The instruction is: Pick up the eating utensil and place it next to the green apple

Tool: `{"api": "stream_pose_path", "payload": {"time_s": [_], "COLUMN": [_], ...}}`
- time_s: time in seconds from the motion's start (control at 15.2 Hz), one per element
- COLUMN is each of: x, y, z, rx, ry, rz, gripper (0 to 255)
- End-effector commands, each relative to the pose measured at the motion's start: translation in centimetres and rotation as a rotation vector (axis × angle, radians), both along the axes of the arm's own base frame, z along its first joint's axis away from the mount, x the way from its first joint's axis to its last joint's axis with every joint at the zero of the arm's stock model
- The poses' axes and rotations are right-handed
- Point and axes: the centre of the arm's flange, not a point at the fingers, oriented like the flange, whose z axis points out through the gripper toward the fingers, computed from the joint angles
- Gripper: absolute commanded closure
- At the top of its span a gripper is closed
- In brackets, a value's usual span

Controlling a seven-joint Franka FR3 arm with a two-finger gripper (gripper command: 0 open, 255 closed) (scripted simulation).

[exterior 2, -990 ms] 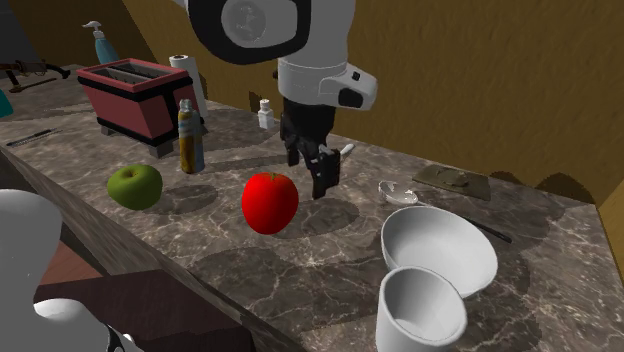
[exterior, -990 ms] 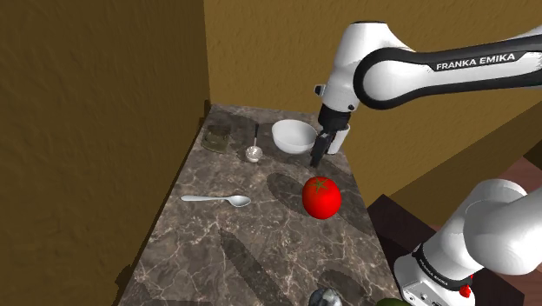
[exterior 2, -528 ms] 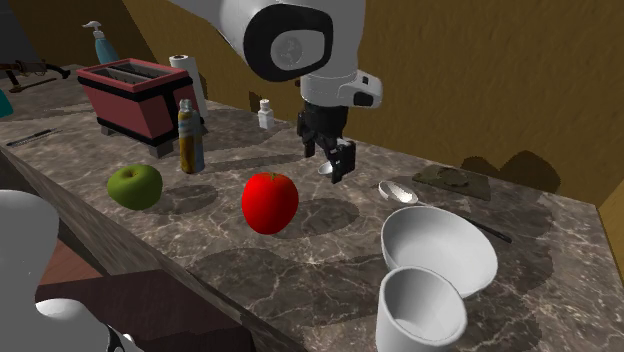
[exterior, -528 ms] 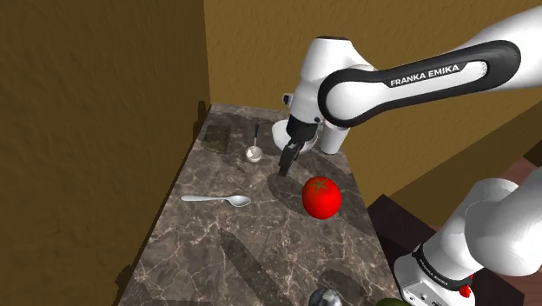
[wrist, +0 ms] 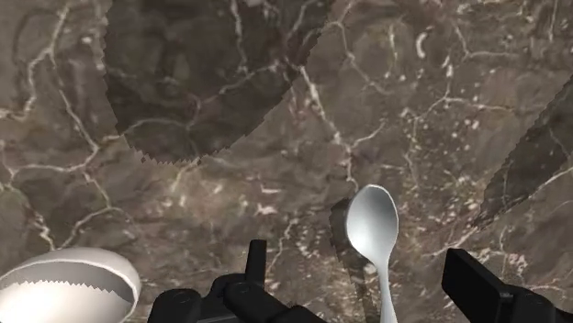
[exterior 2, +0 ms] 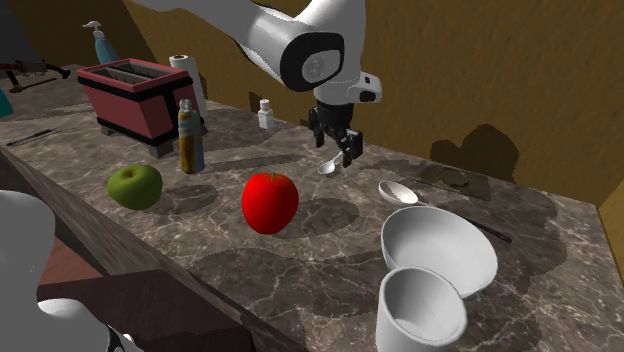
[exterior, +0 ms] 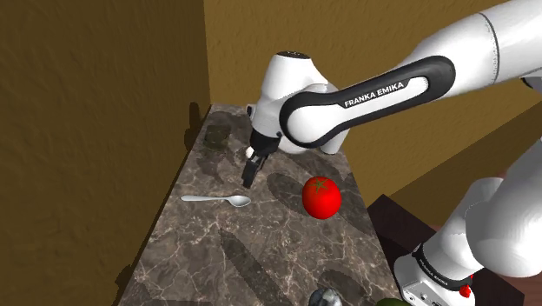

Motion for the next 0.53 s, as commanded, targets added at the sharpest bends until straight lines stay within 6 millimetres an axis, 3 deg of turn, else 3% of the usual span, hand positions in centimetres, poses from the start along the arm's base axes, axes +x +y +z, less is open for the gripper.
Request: {"api": "stream_pose_path", "payload": {"time_s": [0.0, 0.46], "x": [1.0, 3.6], "y": [2.1, 9.4], "z": [-0.7, -2.7], "rx": [0.011, 0.044], "ry": [-0.017, -0.072], "rz": [0.024, 0.102], "gripper": [0, 0]}}
